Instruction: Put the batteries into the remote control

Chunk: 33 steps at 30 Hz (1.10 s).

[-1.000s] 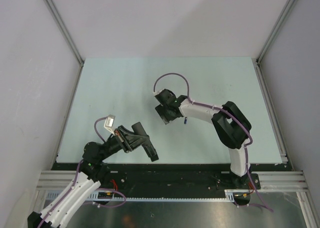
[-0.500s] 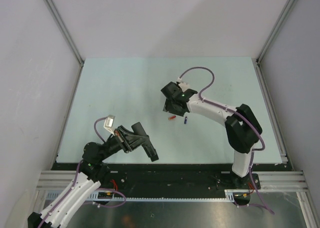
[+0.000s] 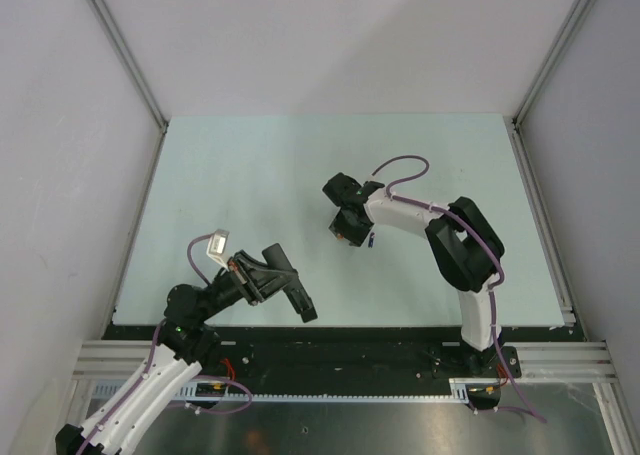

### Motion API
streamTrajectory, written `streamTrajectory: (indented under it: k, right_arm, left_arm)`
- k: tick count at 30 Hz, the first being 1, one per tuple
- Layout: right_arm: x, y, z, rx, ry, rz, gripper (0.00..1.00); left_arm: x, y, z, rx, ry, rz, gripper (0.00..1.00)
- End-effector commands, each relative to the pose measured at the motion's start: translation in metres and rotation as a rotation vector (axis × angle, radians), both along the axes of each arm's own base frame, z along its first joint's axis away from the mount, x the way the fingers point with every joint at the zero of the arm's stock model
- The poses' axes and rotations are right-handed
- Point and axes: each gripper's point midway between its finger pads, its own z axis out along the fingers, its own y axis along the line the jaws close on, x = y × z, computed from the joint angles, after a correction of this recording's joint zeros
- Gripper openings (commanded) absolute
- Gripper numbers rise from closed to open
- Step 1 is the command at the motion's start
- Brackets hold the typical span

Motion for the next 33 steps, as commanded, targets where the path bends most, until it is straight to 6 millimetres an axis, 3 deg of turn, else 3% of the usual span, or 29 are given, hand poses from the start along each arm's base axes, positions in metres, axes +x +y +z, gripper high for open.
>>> streamTrajectory:
  k: [1, 9, 17, 23, 33]
  right_arm:
    - [0.007, 0.003, -0.008, 0.012, 0.017, -0.060, 0.49]
    - [0.009, 0.001, -0.020, -0.019, 0.048, -0.029, 0.42]
    - [0.001, -0.008, -0.031, -0.069, 0.098, 0.091, 0.19]
    - [-0.007, -0.032, -0.040, -0.185, 0.129, 0.253, 0.01]
    - [-0.031, -0.067, -0.036, -0.466, 0.091, 0.642, 0.00]
  left_arm:
    - [0.003, 0.000, -0.008, 0.003, 0.005, 0.014, 0.00]
    - [0.003, 0.000, -0.009, 0.006, 0.006, 0.015, 0.00]
    - [0.005, -0.001, -0.013, 0.016, 0.024, 0.013, 0.00]
    - [0.006, -0.002, -0.016, 0.026, 0.029, 0.012, 0.00]
    - [0.011, -0.002, -0.019, 0.043, 0.037, 0.032, 0.00]
